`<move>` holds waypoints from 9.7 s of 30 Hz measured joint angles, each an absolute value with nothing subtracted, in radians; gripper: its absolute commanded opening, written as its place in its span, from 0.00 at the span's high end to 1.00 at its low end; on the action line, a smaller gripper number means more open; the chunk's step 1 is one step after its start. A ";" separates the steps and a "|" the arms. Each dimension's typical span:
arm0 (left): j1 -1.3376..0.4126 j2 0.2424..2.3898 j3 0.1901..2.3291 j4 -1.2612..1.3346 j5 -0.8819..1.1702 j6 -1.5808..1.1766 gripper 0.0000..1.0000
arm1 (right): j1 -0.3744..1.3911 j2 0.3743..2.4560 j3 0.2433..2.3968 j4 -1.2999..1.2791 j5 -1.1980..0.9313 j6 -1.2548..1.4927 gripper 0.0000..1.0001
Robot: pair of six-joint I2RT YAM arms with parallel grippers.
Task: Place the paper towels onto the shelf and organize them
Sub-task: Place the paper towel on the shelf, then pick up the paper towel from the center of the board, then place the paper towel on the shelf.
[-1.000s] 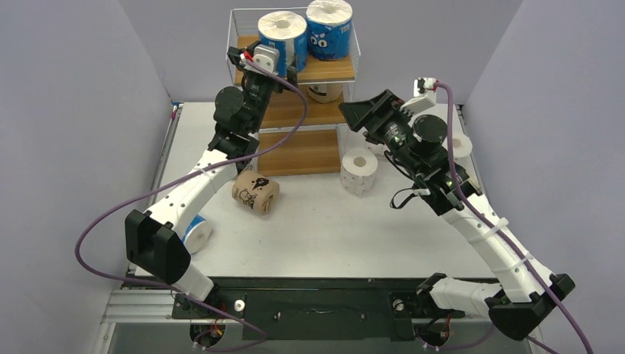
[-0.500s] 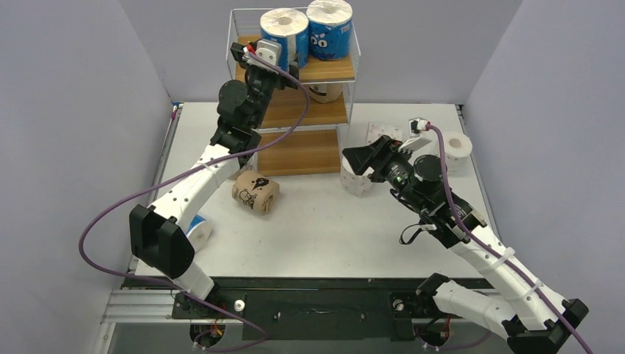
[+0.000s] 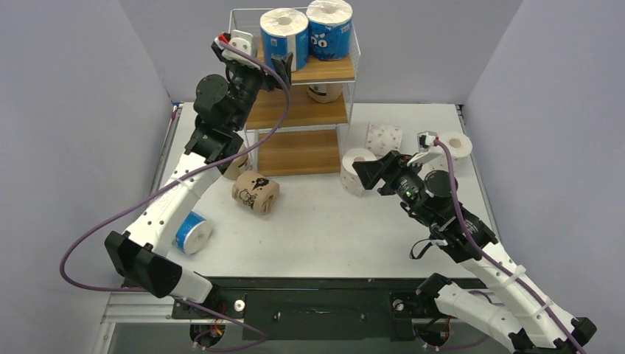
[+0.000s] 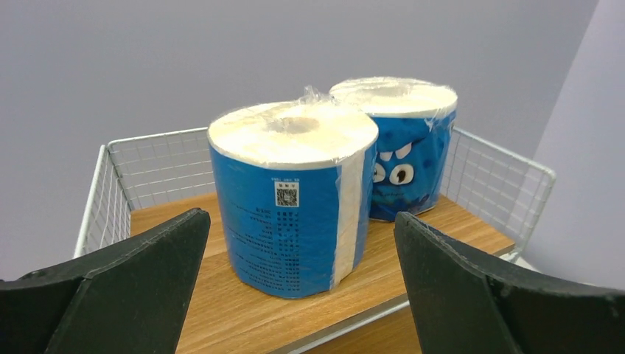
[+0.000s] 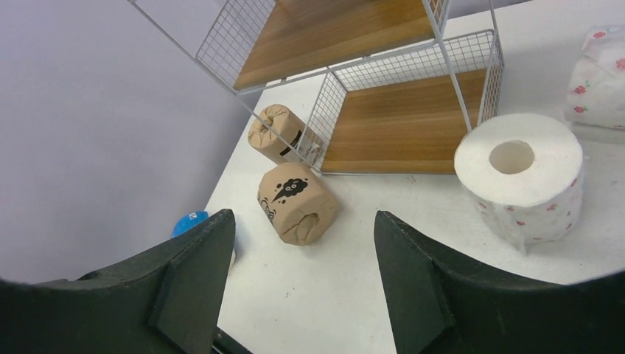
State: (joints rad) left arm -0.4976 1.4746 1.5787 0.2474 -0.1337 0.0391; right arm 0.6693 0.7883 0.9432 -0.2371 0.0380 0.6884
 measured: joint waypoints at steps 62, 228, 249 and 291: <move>-0.423 1.713 1.888 -0.041 -0.118 -0.196 0.43 | 0.669 0.701 0.816 -0.336 0.128 0.619 0.36; -0.654 0.496 0.348 -0.270 -0.417 -0.938 0.04 | 0.392 1.524 1.047 -0.341 0.143 0.797 0.70; -0.654 0.606 0.344 -0.152 -0.413 -0.951 0.04 | 0.590 1.178 0.879 -0.419 0.142 0.707 0.71; -0.654 0.582 0.304 -0.072 -0.369 -0.966 0.04 | 0.595 1.725 1.259 -0.261 0.232 0.944 0.71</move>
State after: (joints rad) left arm -0.6537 0.5816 0.3042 -0.0715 -0.3691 -0.9657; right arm 0.5953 1.7248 1.2591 -0.2611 0.2321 0.9440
